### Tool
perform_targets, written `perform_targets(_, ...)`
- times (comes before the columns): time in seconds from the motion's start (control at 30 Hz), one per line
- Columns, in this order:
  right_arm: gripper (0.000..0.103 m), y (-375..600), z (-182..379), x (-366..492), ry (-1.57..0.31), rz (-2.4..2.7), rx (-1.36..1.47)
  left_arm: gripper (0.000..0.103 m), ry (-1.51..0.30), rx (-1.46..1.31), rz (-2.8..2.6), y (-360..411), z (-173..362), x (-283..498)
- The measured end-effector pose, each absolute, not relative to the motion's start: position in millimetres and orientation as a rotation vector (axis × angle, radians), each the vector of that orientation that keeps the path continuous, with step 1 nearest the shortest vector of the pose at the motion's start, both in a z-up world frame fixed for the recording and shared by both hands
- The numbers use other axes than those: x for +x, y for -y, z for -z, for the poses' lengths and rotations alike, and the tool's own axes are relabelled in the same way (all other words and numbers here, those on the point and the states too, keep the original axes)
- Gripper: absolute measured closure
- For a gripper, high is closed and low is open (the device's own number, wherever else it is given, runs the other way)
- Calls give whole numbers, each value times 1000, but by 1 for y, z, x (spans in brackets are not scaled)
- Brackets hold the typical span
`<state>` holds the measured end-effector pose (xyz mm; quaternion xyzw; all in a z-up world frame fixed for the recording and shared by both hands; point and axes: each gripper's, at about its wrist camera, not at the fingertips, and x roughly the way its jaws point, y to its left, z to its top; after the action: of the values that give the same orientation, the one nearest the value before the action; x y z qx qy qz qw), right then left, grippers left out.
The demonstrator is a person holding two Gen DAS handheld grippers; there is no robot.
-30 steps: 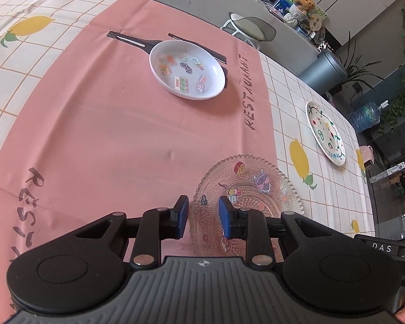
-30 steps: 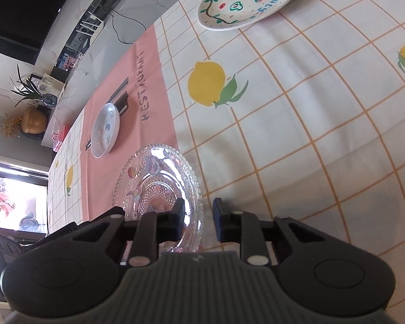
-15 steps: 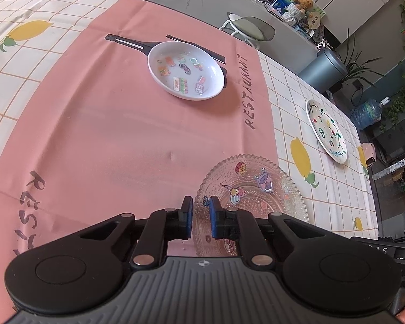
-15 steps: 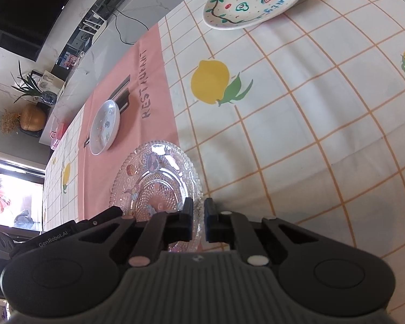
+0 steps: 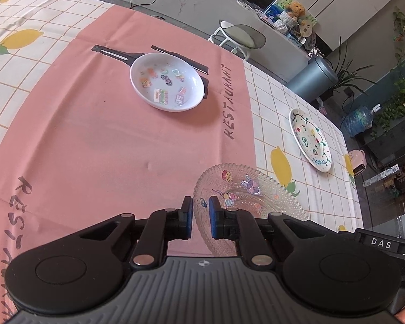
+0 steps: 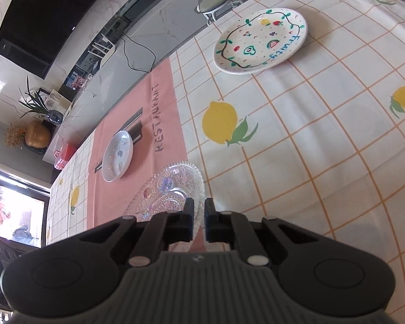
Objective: Organize plates and bowls
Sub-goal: 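Lift the glass plate and carry it beside the stacked bowls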
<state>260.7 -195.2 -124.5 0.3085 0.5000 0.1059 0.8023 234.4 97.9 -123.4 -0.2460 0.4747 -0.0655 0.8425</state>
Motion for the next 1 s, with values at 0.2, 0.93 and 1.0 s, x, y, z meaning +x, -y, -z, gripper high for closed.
perform_targets(0.2, 98, 205, 124, 259, -1074, -199, 709, 90, -987, -530, 152, -90, 113, 238)
perform_targets(0.93, 98, 325, 94, 190, -976, -121, 965, 90, -994, -407, 233, 32, 44, 183)
perform_targets(1.0, 98, 340, 92, 181, -974, -99, 964, 90, -1006, -394, 245, 49, 48, 174)
